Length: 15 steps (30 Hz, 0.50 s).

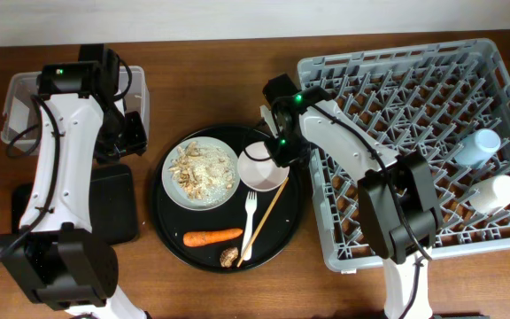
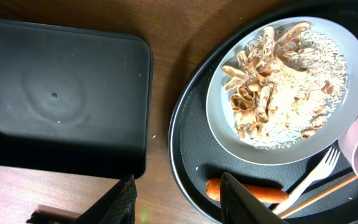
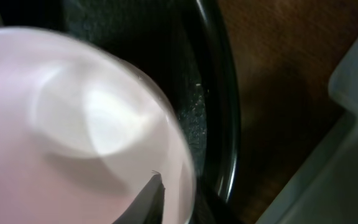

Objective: Sort waste into correct bins and load items into the dishwasher rack
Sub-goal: 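Grasp the pink bowl on the tray with the right gripper, then lift the pink bowl and place it in the rack's far corner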

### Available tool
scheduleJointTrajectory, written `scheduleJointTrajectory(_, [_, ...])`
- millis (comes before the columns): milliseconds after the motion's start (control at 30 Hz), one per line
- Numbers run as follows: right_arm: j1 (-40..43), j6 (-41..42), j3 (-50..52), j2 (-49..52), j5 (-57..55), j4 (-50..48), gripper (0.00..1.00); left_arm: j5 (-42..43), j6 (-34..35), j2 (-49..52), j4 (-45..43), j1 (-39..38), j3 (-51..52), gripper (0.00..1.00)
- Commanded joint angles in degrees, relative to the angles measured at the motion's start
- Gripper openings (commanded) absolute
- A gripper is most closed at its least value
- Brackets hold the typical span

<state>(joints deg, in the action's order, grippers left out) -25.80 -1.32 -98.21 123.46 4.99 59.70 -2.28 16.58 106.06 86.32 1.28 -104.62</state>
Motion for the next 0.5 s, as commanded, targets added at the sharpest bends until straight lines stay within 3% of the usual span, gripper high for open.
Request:
scheduleJointTrajectory(0, [-0.1,0.5,0.6,0.7,0.8,0.4,0.17,0.4,0.5,-1.7,0.1,-0.2,-0.1,0.43])
scheduleJointTrajectory(200, [-0.1,0.8,0.6,0.7,0.7,1.3,0.08,0.4,0.5,-1.7,0.1,-0.2,-0.1,0.43])
scheduleJointTrajectory(467, [-0.1,0.8,1.2,0.7,0.5,2.3,0.04,0.4,0.5,-1.7,0.1,-0.2,-0.1,0.43])
